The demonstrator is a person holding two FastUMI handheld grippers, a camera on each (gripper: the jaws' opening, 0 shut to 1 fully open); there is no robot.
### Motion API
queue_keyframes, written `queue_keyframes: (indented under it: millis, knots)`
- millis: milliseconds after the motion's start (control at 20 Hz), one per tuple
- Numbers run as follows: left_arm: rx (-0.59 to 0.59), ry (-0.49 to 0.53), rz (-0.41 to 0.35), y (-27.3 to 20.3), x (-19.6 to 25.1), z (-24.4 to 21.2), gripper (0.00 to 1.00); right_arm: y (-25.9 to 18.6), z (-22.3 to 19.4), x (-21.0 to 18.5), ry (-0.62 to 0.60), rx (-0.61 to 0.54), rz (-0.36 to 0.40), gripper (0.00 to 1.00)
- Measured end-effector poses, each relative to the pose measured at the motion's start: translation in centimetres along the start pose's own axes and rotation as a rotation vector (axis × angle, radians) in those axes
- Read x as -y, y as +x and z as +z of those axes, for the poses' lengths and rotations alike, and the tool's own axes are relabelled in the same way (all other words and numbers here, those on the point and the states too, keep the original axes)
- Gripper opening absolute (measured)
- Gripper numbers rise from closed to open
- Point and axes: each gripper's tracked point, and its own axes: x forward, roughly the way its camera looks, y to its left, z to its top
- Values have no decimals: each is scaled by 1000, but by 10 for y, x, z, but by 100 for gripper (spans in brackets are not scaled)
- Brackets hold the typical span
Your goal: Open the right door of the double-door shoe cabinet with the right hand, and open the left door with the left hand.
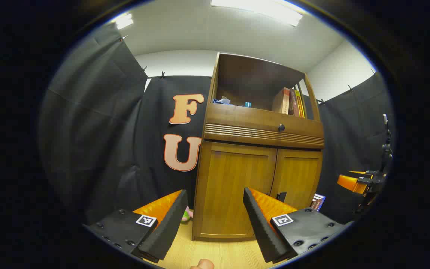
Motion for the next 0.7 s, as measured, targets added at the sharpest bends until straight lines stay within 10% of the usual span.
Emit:
queue_keyframes:
  millis: [700]
  knots:
    - [14,126,67,-6,-12,6,95,-4,-13,1,-17,-48,-6,92]
